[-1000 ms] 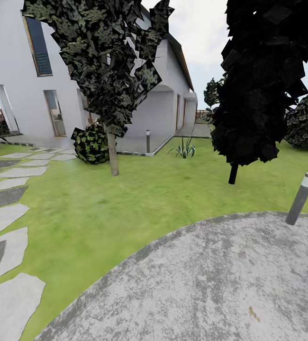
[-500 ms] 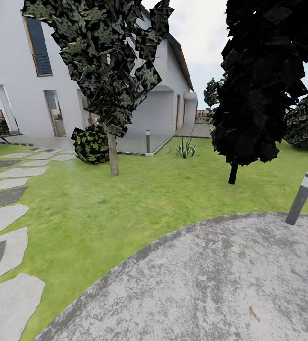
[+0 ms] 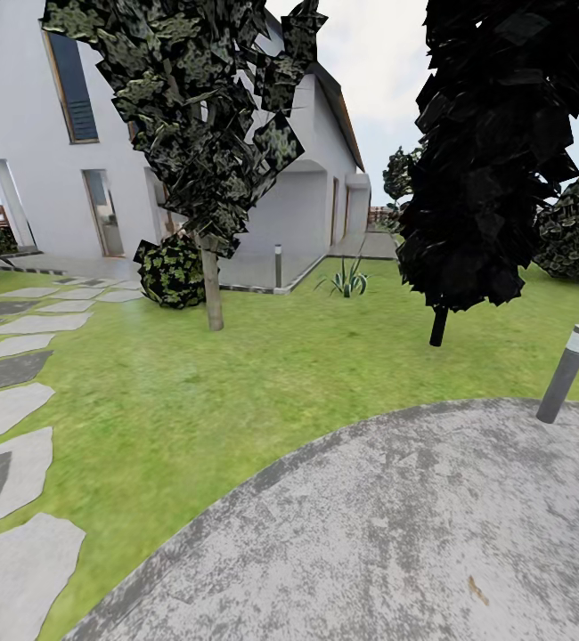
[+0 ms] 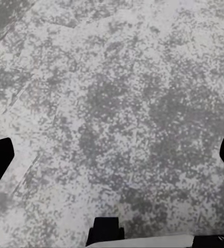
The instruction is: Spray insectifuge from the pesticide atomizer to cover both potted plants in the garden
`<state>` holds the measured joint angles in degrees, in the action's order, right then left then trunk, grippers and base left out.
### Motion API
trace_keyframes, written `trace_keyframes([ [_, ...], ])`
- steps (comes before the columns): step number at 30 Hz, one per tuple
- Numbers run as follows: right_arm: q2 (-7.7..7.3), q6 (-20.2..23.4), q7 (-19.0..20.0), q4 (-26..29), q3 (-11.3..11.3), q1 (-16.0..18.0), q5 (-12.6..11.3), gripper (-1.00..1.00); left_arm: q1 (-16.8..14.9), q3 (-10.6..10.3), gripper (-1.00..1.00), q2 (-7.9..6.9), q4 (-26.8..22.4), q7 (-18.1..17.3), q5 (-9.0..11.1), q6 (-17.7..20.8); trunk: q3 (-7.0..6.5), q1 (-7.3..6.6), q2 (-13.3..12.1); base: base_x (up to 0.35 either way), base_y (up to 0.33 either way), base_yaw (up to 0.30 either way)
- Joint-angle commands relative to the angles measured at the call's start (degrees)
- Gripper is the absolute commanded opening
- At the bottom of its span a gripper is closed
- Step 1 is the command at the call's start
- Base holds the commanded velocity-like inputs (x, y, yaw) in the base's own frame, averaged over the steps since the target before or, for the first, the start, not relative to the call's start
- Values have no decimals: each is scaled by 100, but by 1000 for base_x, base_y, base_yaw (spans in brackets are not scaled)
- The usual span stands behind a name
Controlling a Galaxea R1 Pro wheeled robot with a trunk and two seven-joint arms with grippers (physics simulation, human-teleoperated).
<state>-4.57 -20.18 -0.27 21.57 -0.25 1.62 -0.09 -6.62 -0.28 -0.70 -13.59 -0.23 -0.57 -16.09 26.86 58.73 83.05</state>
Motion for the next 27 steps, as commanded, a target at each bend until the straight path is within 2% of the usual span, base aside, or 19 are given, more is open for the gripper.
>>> trace_keyframes([
  [1, 0, -30, -2, 123, -2, 6, -4, 100, -87, -10, 100, -1, 1, -3, -9, -62, 7, 0, 3, 0, 0, 0],
  [6, 17, -80, 16, 622, 3, 12, -8, 100, -316, -18, 100, -8, -192, -3, -12, -119, 7, 0, 3, 0, 0, 0],
  [15, 16, -92, 18, 753, 27, 14, 46, 100, -331, 30, 100, -61, -332, 11, 31, -133, 10, 0, 3, 0, 0, 12],
  [27, 61, -91, 10, 743, 51, 14, 57, 100, -331, 36, 100, -83, -319, 59, 29, -140, 72, 0, 3, -7, 3, 207],
])
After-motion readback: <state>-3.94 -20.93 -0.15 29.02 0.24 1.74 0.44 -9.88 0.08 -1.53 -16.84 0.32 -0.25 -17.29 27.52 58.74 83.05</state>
